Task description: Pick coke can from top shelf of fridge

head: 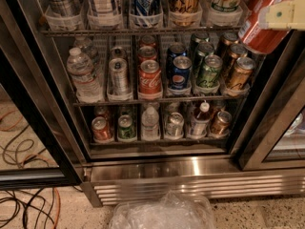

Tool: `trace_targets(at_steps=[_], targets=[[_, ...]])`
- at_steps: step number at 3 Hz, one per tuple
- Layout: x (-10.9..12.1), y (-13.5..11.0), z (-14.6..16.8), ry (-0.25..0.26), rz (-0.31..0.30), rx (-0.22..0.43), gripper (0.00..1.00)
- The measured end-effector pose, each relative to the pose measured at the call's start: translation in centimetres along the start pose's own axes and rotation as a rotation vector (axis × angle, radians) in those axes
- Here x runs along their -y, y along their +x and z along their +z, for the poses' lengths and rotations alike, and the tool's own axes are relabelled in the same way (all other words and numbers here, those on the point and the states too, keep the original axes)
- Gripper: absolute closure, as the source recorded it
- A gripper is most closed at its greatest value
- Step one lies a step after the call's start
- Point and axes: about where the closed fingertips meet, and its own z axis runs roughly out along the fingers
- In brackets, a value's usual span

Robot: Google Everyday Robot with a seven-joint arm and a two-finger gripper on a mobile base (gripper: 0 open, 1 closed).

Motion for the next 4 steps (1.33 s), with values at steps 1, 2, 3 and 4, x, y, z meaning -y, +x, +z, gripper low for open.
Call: trace_targets(at_steps=[1, 2, 3, 4], targets=[[-1.0, 0.6, 0.8, -0.033, -0.013, -0.023, 1.0], [-4.2, 1.8, 1.4, -0.138, -0.056, -0.092, 1.0], [-10.3, 4.8, 0.0, -0.318, -0.139, -0.242, 1.0], [-12.2, 8.5, -0.5, -0.376, -0.15, -0.378, 1.0]])
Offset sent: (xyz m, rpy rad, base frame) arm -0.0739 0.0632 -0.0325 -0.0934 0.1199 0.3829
